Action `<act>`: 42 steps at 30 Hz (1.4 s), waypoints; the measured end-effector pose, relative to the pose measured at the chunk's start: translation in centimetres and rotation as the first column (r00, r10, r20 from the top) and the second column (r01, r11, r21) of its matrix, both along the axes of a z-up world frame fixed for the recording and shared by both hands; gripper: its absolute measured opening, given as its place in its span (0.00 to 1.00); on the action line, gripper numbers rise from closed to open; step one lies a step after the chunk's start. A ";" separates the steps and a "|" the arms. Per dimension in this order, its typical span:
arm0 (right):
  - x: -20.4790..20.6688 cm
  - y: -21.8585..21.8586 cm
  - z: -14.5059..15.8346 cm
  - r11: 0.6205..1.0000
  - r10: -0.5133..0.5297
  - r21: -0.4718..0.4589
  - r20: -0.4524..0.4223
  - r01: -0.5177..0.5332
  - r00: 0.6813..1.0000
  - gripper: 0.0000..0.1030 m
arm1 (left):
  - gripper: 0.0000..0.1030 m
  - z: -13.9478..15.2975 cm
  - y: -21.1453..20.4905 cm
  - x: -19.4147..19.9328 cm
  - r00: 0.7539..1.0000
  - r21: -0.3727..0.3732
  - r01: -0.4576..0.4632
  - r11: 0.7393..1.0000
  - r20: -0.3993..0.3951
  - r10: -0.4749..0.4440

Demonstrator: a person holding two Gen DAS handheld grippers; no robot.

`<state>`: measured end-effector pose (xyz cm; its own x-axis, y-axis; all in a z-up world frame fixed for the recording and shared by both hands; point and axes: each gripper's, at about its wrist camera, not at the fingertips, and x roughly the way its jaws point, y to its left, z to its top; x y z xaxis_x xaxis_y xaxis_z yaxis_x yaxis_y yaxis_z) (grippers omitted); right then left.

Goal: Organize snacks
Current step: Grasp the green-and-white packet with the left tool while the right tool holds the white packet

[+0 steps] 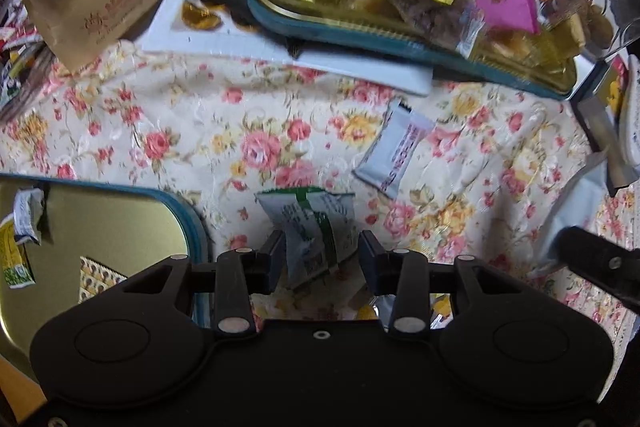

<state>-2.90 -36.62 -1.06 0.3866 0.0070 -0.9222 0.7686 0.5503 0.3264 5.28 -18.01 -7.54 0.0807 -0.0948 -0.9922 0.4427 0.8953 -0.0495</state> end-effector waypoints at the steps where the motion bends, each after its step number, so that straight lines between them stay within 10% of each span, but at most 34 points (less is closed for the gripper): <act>1: 0.0 0.0 0.1 1.000 -0.001 0.002 0.003 0.001 1.000 0.11 | 0.48 -0.2 0.1 0.0 1.000 0.001 -0.009 1.000 -0.003 0.009; 25: -1.1 -0.1 1.1 1.000 -0.008 -0.014 0.013 0.008 1.000 0.11 | 0.49 -1.5 -1.1 -0.1 0.995 0.011 -0.065 0.998 0.076 0.064; 42: -0.9 0.4 1.5 0.999 0.011 -0.047 -0.002 -0.011 1.000 0.11 | 0.16 1.4 -0.5 -0.7 0.998 -0.038 -0.044 0.998 0.048 0.046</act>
